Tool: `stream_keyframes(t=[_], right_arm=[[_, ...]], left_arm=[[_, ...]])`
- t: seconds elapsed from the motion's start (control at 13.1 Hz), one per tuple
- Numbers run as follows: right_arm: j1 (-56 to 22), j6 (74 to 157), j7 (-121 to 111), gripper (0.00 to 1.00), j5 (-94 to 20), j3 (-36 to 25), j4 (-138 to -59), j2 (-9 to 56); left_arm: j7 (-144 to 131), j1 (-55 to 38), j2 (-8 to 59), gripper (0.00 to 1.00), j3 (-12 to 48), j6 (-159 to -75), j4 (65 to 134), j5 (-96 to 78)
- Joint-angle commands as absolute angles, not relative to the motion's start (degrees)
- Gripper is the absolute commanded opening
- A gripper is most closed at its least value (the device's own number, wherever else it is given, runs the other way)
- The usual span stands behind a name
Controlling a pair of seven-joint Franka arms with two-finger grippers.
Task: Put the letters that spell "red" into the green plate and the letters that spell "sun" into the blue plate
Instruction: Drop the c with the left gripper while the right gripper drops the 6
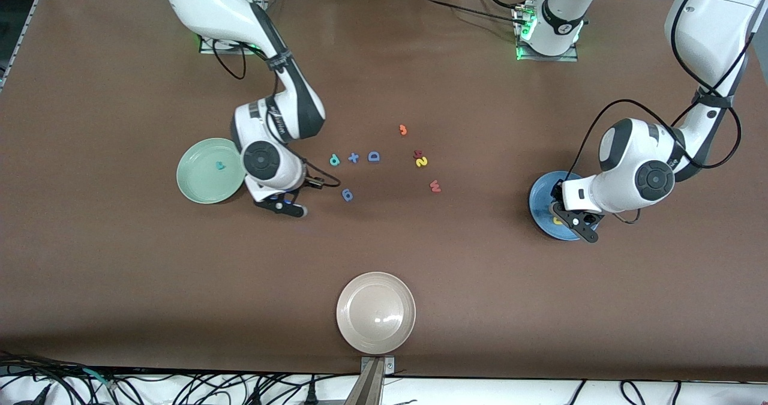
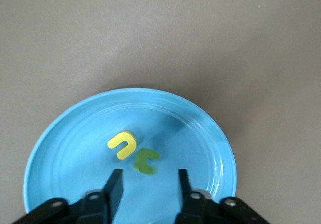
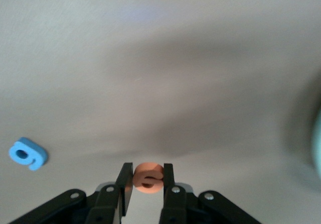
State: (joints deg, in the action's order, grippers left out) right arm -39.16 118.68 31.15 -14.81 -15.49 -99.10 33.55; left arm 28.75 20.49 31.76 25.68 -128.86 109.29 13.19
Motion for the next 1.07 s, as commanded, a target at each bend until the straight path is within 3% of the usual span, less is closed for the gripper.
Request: stream_keyframes(t=[0.0,0.15,0.38,0.61,0.84,0.99], right_arm=[[-39.1,112.8,23.8,0.00,-14.9,-21.9,-100.0,30.0],[-39.1,108.1,16.4,0.00,-14.7,-27.6,-100.2,29.1],[-39.1,107.9,5.8,0.00,-14.7,-34.6,-103.7,28.4],[-39.1,111.0,2.0,0.00,-14.7,-36.1,-109.2,28.9],[-38.0,119.9,-3.4,0.00,-14.8,-36.8,-115.9,30.1],[-35.0,120.9,-8.1,0.00,-15.3,-36.7,-116.0,31.9]], left_arm=[[29.7,20.7,32.0,1.00,26.9,-128.1,108.2,14.4],[29.7,20.3,31.6,1.00,27.4,-128.1,108.0,14.4],[29.4,20.3,30.7,1.00,33.0,-127.7,107.2,14.6],[29.5,17.9,30.6,1.00,38.0,-127.7,107.3,15.4],[33.4,11.4,30.4,1.00,38.7,-127.7,107.4,19.7],[36.8,6.4,30.4,1.00,38.7,-127.7,107.6,22.3]])
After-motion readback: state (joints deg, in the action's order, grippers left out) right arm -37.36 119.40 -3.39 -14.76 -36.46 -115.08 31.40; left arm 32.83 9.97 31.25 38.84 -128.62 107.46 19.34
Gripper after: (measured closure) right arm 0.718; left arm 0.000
